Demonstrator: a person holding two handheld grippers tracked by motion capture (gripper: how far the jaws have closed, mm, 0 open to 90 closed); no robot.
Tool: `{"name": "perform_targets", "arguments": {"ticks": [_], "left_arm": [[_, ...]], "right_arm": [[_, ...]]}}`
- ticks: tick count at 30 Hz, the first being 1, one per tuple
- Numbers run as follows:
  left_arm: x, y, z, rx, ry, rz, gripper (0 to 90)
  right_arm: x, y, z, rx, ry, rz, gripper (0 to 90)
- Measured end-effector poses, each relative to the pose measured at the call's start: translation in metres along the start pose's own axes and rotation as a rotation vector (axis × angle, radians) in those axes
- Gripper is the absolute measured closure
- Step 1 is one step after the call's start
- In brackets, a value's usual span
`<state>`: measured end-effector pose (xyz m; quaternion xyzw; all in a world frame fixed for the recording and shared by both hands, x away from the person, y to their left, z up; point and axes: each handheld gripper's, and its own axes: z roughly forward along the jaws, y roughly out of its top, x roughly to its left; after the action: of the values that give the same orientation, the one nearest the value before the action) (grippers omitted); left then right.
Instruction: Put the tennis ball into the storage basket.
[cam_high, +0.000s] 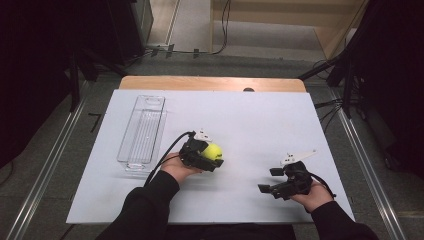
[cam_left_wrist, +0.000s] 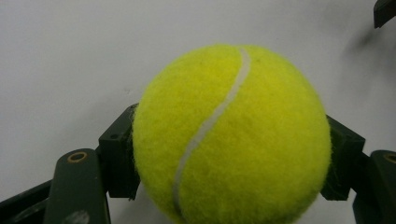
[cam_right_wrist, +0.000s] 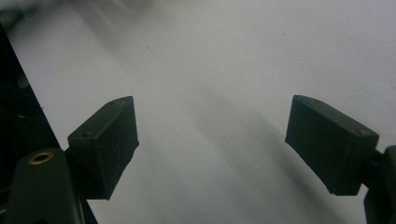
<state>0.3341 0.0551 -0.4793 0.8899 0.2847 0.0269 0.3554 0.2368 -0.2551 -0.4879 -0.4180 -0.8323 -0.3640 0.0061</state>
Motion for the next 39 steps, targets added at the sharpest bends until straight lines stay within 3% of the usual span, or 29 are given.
{"name": "perform_targets", "arguments": {"ticks": [6,11,22,29,31,34,39], "left_arm": [[-0.002,0.006,-0.007,-0.006,-0.009,0.01,26.3],[-0.004,0.012,-0.016,-0.024,-0.025,-0.019,26.3],[-0.003,0.022,-0.033,-0.073,-0.043,-0.04,26.3],[-0.006,0.028,-0.046,-0.062,-0.02,-0.027,26.3],[-0.007,0.03,-0.05,-0.065,-0.007,-0.005,26.3],[-0.007,0.032,-0.053,-0.067,-0.032,-0.023,26.3],[-0.007,0.033,-0.056,-0.058,-0.034,-0.025,26.3]], "right_arm": [[0.0,0.0,0.0,-0.001,0.001,-0.003,14.9],[0.0,0.0,0.0,-0.001,-0.004,-0.005,14.9],[0.0,0.0,0.0,-0.003,-0.006,-0.002,14.9],[-0.001,0.001,-0.001,-0.008,-0.012,-0.005,14.9],[-0.001,0.001,-0.001,-0.007,-0.011,-0.005,14.9],[-0.001,0.001,-0.001,-0.006,-0.009,-0.006,14.9],[0.0,0.001,-0.001,-0.006,-0.009,-0.008,14.9]]}}
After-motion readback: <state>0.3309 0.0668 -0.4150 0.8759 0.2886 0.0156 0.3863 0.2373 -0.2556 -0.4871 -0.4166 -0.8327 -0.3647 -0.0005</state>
